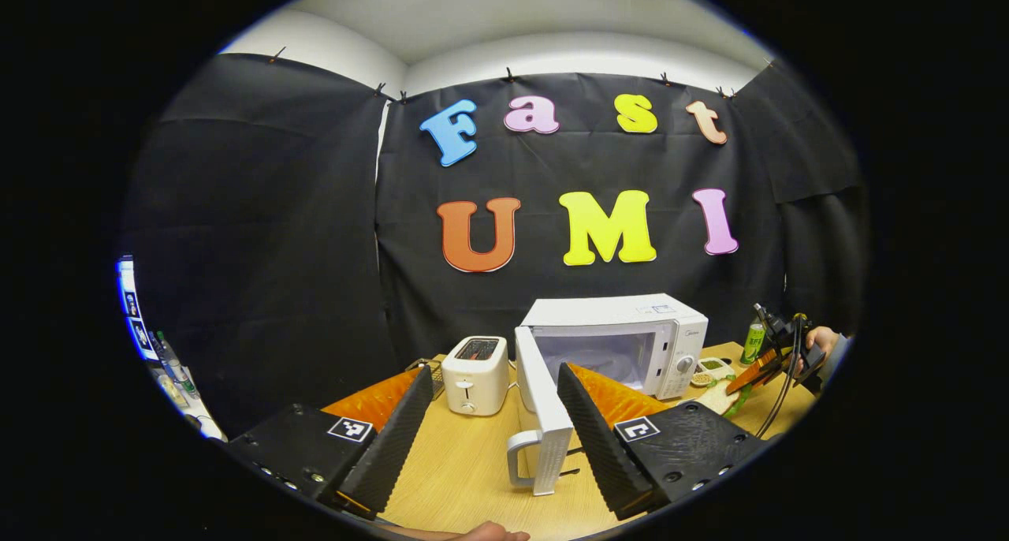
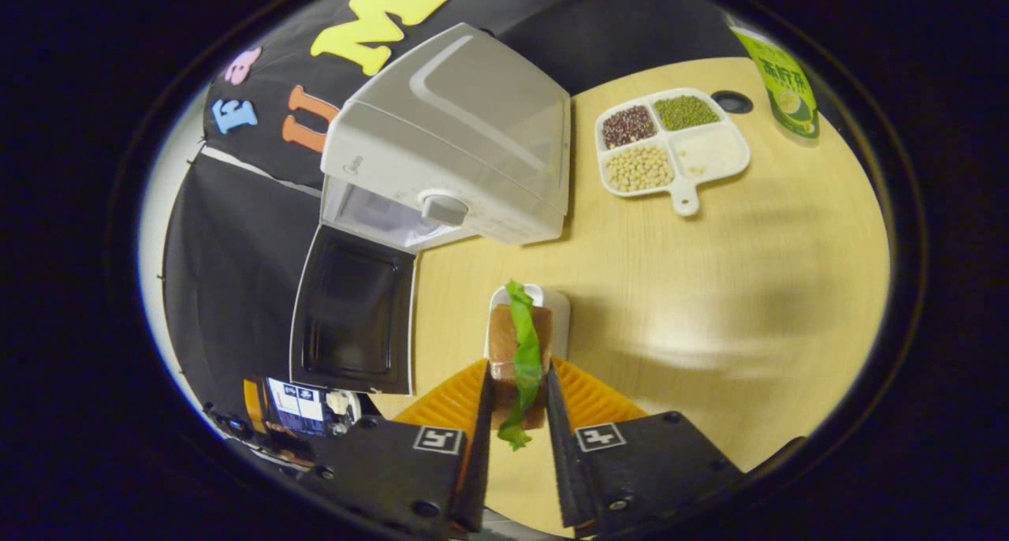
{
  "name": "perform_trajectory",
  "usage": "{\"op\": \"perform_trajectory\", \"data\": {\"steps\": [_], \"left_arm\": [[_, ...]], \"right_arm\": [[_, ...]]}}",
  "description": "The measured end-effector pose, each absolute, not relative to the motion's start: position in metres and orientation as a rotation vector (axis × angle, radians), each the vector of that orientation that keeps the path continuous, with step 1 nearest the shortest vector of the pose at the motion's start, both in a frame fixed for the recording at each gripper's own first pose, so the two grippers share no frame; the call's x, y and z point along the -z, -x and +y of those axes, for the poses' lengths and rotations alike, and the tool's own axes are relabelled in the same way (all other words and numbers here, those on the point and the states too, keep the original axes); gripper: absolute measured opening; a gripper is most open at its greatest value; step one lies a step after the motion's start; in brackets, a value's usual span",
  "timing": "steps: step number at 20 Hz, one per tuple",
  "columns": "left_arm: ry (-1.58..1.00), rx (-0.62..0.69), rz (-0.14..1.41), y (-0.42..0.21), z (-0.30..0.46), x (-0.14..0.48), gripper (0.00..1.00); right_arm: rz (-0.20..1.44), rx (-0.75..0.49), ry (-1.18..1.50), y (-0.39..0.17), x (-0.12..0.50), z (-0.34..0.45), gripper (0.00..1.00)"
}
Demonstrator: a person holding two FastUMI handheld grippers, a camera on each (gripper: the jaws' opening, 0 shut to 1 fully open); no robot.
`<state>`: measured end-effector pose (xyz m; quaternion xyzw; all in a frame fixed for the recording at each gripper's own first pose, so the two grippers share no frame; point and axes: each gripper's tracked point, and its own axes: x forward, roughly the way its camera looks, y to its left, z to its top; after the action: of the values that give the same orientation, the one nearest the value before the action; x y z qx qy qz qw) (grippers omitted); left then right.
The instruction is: Open the microwave oven with the left hand, put the food in, and close the microwave oven.
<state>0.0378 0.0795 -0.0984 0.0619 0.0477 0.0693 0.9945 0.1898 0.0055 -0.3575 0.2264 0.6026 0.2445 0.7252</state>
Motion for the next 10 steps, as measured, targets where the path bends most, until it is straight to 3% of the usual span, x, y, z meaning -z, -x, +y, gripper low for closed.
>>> {"op": "perform_trajectory", "data": {"steps": [2, 3, 4, 10], "left_arm": [[-0.108, -0.127, 0.097, -0.036, 0.081, 0.1, 0.95], [-0.105, -0.124, 0.095, -0.036, 0.083, 0.099, 0.95], [-0.108, -0.125, 0.093, -0.035, 0.086, 0.099, 0.95], [-0.102, -0.104, 0.09, -0.035, 0.09, 0.101, 0.95]], "right_arm": [[1.281, -0.557, -0.428, -0.185, 0.345, 0.004, 0.34], [1.249, -0.559, -0.396, -0.184, 0.335, 0.005, 0.24], [1.217, -0.567, -0.365, -0.18, 0.324, 0.01, 0.33], [1.002, -0.632, -0.074, -0.149, 0.269, 0.043, 0.33]]}}
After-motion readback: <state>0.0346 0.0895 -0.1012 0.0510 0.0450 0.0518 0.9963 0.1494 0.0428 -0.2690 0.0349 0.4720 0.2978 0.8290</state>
